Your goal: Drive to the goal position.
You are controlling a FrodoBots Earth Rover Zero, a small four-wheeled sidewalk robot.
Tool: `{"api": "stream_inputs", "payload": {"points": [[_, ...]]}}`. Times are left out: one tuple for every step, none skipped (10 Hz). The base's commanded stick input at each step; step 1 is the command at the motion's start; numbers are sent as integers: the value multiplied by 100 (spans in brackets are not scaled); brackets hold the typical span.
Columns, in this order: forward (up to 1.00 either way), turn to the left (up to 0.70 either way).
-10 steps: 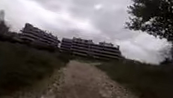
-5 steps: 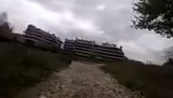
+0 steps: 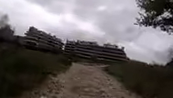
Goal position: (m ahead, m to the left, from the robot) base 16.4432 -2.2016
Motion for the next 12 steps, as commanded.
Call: {"api": "stream_inputs", "payload": {"points": [[70,-30],[70,-3],[70,0],[70,0],[70,0],[70,0],[70,0],[70,0],[70,0],[70,0],[70,0],[70,0]]}}
